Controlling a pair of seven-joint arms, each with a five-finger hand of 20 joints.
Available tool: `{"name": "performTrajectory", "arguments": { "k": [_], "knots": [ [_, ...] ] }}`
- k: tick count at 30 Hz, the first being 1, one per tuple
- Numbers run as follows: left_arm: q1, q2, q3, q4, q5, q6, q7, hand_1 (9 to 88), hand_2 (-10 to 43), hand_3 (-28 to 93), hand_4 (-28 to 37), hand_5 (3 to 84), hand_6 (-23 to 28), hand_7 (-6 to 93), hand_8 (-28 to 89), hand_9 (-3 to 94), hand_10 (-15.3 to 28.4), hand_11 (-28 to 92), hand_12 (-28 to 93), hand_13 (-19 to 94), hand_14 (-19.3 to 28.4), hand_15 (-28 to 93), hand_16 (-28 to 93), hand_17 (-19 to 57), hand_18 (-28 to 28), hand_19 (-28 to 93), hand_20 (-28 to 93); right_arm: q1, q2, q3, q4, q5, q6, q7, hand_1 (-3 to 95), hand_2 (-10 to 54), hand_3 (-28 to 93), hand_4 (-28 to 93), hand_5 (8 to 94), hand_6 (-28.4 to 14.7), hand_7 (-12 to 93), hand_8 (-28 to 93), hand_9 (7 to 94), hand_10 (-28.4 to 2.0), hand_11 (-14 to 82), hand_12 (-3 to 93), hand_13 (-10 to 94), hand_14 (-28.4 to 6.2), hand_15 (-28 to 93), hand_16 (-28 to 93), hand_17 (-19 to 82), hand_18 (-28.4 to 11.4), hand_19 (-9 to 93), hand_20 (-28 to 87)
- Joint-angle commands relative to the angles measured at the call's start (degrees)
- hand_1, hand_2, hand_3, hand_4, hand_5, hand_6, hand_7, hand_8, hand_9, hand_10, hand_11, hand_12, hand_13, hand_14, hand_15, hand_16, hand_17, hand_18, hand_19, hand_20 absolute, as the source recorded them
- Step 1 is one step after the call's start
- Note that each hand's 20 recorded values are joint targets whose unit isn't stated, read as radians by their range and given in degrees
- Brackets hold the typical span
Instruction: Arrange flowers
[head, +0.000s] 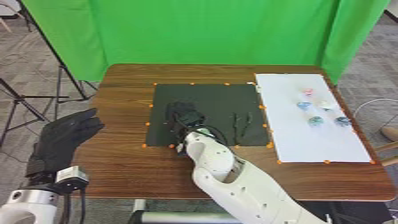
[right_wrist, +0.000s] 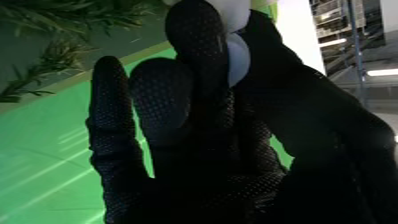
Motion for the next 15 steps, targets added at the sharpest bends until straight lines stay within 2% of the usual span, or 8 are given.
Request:
{"name": "performTrajectory", "arguments": {
  "k": [1,5,9,15],
  "knots": [
    [-1.09,0.43,0.67,0.49,0.55,-1.03,-0.83,27.3,5.1,82,-13.8,47.8,14.5,15.5,-8,41.0,22.8,39,11,28,28.3,61,-12,-9.6,21.8,56,16,1.12,-1.05,-0.92,0.01,1.21,2.61,1.54,50.0,-8.7,76,-28,74.2,0.0,31,2,83.9,-6.9,22.8,37.4,66,-5.5,68,31,24,-18.7,77,18],
    [-1.32,0.52,0.80,0.56,0.63,-1.14,-1.00,27.3,5.1,82,-13.8,47.8,14.5,15.5,-8,41.0,22.7,39,11,28,28.3,61,-12,-9.6,21.8,56,16,2.02,-1.27,-2.44,-0.17,1.32,4.74,2.96,47.7,-9.5,74,-28,71.2,-0.5,33,1,81.7,-6.7,22.5,37.3,64,-6.3,69,30,24,-18.8,77,19],
    [-2.00,0.57,1.15,0.73,0.83,-1.49,-1.33,27.3,5.1,82,-13.9,47.8,14.6,15.5,-8,41.0,22.8,39,11,28,28.3,61,-12,-9.6,21.8,56,16,2.91,-1.13,-3.42,0.02,1.68,5.73,4.39,46.2,-9.5,73,-28,69.7,-1.4,33,1,78.5,-7.9,27.3,33.2,63,-7.7,72,24,23,-19.4,77,19],
    [-1.67,0.67,1.04,0.69,0.65,-1.21,-0.97,27.3,5.1,82,-13.9,47.8,14.6,15.4,-8,41.0,22.7,39,11,28,28.3,61,-12,-9.6,21.8,56,16,3.12,-1.05,-3.32,-0.01,1.88,4.45,4.92,45.0,-9.5,74,-28,69.1,-1.8,32,1,77.2,-8.7,28.2,32.6,61,-8.2,73,23,22,-19.9,77,19]
  ]
}}
